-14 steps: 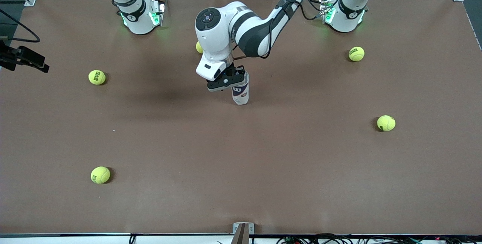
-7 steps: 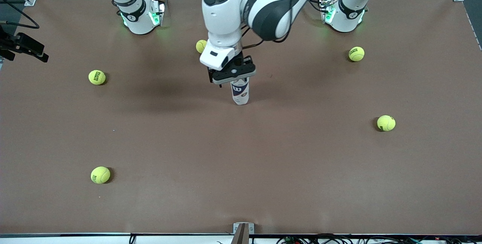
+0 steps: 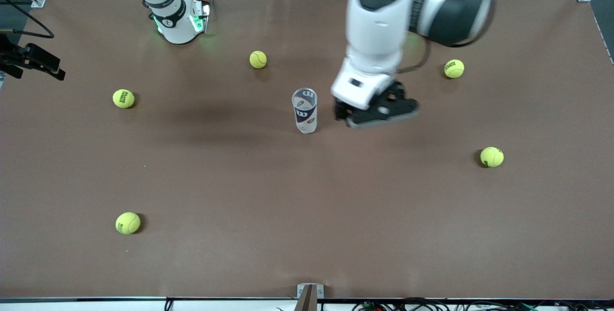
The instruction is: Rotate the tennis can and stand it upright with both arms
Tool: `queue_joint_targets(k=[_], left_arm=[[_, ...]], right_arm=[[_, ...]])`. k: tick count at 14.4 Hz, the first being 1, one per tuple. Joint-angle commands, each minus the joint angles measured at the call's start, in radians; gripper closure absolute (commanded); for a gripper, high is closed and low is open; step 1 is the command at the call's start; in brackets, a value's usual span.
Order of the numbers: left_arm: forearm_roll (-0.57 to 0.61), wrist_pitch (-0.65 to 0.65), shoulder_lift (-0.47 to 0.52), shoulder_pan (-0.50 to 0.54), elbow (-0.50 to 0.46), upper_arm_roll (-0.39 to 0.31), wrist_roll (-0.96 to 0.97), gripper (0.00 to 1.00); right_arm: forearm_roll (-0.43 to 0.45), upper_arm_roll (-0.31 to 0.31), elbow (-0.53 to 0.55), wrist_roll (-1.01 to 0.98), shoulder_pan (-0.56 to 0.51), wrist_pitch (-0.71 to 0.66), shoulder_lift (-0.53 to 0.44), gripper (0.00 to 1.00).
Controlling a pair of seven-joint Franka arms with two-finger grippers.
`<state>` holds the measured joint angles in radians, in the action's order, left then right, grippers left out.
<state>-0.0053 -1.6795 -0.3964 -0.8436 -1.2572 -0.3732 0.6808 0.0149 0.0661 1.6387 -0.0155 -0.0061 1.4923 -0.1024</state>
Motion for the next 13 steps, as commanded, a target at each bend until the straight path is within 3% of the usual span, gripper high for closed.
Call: queue_joint_targets(k=[1,9,11,13], left_arm=[[0.015,0.017,0.077,0.115,-0.056,0.013,-0.122,0.00],[0.015,0.017,0.368,0.376,-0.286,0.016,-0.582,0.00],[0.015,0.020,0.456,0.406,-0.361,0.016,-0.644,0.00],[0.016,0.094,0.478,0.408,-0.369,0.014,-0.649,0.00]], right_arm=[[0.003,-0.008,0.043,-0.012,0.001,0.026,-0.039,0.00],[0.002,-0.006,0.043,-0.009,0.005,0.022,-0.039,0.00],[0.000,-0.006,0.043,-0.007,0.005,0.020,-0.039,0.00],[-0.001,-0.006,0.043,-0.007,0.005,0.016,-0.039,0.00]])
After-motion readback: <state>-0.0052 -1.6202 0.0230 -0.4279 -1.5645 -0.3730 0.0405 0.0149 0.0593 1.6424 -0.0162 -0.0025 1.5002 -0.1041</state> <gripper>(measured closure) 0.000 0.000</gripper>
